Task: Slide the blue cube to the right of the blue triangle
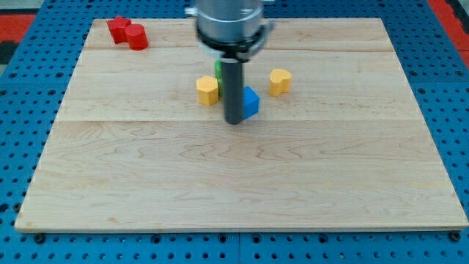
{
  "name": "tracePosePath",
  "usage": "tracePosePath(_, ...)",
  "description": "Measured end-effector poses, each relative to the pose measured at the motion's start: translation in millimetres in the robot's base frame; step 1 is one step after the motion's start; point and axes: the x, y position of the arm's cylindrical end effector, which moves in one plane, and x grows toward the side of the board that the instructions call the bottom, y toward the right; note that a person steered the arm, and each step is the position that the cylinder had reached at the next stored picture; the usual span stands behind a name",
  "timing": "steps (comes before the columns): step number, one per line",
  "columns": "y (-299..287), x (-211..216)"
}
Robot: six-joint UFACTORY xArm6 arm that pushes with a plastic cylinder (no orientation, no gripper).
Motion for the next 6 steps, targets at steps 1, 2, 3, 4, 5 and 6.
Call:
tracePosePath(1,44,0)
tracePosePath(2,49,-2)
tracePosePath(3,26,-7)
tracePosePath(4,6,-14)
tracePosePath(5,6,-36)
tracePosePath(6,6,-65)
